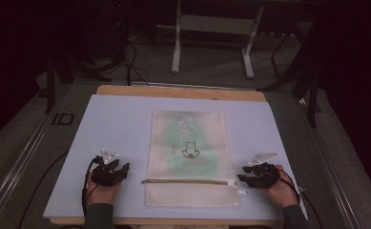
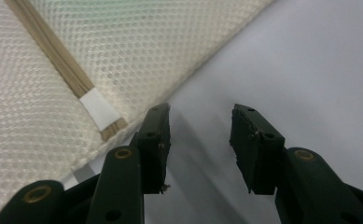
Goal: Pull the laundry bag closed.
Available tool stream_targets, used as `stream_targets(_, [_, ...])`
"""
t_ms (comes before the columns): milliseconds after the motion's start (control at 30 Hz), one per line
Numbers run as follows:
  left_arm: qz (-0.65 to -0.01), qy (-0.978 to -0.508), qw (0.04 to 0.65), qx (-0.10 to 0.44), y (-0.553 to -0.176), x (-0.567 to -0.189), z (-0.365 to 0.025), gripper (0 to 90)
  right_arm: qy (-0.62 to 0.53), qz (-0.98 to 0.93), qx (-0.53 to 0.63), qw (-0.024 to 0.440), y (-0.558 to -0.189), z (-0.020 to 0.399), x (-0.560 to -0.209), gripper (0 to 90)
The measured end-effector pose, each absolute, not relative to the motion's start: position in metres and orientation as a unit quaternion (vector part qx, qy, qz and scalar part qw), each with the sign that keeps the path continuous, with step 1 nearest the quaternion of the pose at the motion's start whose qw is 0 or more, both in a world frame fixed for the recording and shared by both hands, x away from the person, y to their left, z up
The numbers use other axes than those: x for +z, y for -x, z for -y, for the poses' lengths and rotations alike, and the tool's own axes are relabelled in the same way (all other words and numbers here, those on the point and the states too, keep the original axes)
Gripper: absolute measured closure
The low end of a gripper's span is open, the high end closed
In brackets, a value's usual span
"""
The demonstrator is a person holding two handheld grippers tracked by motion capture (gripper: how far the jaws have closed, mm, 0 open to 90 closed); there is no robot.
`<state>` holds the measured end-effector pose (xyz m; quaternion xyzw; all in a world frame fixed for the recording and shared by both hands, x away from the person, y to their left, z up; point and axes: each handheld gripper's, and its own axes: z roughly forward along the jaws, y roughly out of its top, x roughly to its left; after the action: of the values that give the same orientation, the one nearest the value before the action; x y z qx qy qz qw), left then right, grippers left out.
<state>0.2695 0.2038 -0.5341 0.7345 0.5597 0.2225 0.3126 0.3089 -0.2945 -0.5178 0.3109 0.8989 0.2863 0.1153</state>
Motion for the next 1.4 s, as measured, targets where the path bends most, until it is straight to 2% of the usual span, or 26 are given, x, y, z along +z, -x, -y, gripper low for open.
stream_targets(467, [-0.546,-0.742,0.320,0.221,-0.269,-0.534,-0.202,58.2,-0.285,-0.910,0.280,0.114,-0.305,0.281,-0.511,59.8])
stream_targets(1400, [-0.545,-0.742,0.318,0.227,-0.267,-0.535,-0.199,58.6,-0.223,-0.933,0.262,0.105,-0.308,0.244,-0.484,54.7])
